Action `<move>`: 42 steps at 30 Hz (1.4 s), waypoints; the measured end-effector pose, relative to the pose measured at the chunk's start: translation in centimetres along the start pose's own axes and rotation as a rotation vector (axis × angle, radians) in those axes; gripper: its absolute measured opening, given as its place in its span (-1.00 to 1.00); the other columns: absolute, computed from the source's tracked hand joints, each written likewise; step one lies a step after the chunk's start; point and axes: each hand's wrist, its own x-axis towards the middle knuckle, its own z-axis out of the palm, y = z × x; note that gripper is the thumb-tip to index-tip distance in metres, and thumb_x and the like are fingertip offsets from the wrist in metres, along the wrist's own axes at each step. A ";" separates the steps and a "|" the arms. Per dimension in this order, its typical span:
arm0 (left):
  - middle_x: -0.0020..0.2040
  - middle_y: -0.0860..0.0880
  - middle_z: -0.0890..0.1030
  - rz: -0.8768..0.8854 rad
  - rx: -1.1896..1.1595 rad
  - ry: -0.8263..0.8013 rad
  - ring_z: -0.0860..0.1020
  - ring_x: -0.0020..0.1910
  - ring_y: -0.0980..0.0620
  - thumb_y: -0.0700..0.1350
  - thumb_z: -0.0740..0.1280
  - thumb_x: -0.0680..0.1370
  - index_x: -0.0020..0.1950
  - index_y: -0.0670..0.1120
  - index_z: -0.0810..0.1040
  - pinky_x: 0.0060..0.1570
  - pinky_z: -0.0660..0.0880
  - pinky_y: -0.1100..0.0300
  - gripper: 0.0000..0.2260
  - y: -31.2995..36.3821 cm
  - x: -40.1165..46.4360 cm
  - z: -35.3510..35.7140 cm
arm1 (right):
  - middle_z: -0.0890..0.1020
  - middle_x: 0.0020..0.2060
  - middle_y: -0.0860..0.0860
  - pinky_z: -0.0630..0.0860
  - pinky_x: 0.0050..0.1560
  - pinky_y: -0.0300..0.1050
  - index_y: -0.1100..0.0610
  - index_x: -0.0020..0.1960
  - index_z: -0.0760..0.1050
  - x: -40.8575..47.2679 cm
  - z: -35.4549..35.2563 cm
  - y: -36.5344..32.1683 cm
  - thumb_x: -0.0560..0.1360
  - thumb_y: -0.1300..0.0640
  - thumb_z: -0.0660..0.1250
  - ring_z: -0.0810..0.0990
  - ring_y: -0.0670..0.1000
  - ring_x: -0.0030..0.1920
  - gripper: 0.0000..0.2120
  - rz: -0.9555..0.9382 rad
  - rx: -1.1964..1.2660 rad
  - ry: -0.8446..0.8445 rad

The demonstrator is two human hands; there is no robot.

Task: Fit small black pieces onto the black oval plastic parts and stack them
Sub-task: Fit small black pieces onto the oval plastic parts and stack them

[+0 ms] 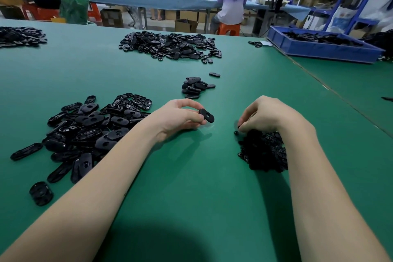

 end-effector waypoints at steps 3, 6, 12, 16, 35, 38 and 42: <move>-0.11 -0.18 0.70 0.002 0.004 -0.005 0.68 -0.18 0.00 -0.43 0.39 0.51 0.11 -0.21 0.55 -0.10 0.63 0.27 -0.77 -0.1 0.0 0.0 | 0.71 -0.19 -0.09 0.63 0.09 -0.04 -0.25 -0.32 0.69 -0.1 -0.2 0.1 0.30 0.02 0.58 0.67 0.01 -0.05 -0.84 0.001 0.005 0.000; -0.09 -0.19 0.69 -0.001 -0.004 -0.004 0.68 -0.18 -0.01 -0.43 0.39 0.51 0.11 -0.21 0.55 -0.12 0.62 0.27 -0.77 -0.1 0.0 0.0 | 0.72 -0.18 -0.08 0.63 0.11 -0.03 -0.18 -0.28 0.71 0.1 -0.1 0.1 0.31 0.04 0.58 0.67 0.01 -0.03 -0.88 -0.013 0.033 0.006; -0.10 -0.21 0.68 0.002 -0.011 -0.007 0.68 -0.21 -0.01 -0.44 0.39 0.51 0.10 -0.21 0.55 -0.15 0.62 0.27 -0.77 0.0 0.1 0.0 | 0.70 -0.30 -0.12 0.42 -0.30 -0.21 -0.02 -0.15 0.68 -0.1 0.7 -1.0 0.44 0.09 0.50 0.61 -0.11 -0.42 -0.97 -0.176 0.235 -0.061; -0.07 -0.21 0.68 0.005 -0.018 -0.007 0.68 -0.20 -0.01 -0.45 0.39 0.50 0.06 -0.19 0.55 -0.18 0.61 0.28 -0.78 -0.1 0.1 0.1 | 0.66 -0.34 -0.13 0.39 -0.46 -0.32 0.05 -0.12 0.67 -0.2 1.7 -1.8 0.47 0.21 0.46 0.70 -0.04 -0.38 -0.93 -0.251 0.404 -0.109; -0.07 -0.21 0.70 0.008 -0.051 -0.035 0.69 -0.17 -0.02 -0.45 0.38 0.50 0.04 -0.19 0.57 -0.17 0.60 0.29 -0.78 -0.1 0.1 0.0 | 0.75 -0.15 0.07 0.33 -0.35 -0.19 0.04 -0.09 0.72 0.2 2.7 -2.1 0.47 0.13 0.53 0.46 -0.10 -0.46 -0.97 -0.203 0.588 -0.070; -0.01 -0.24 0.71 0.009 -0.033 -0.048 0.69 -0.14 -0.03 -0.44 0.38 0.51 0.04 -0.17 0.58 -0.18 0.59 0.28 -0.78 -0.1 0.1 0.0 | 0.64 -0.26 0.06 0.26 -0.42 -0.22 -0.01 -0.09 0.74 0.4 2.8 -2.2 0.43 0.09 0.56 0.36 -0.10 -0.46 -0.94 -0.170 0.617 -0.055; 0.01 -0.24 0.71 0.015 0.003 -0.071 0.67 -0.12 -0.02 -0.42 0.41 0.49 0.05 -0.13 0.59 -0.12 0.59 0.25 -0.76 -0.2 0.1 0.0 | 0.52 -0.32 0.00 0.23 -0.51 -0.32 0.00 -0.07 0.71 0.7 2.9 -2.3 0.36 0.02 0.62 0.32 -0.13 -0.50 -0.82 -0.141 0.579 -0.025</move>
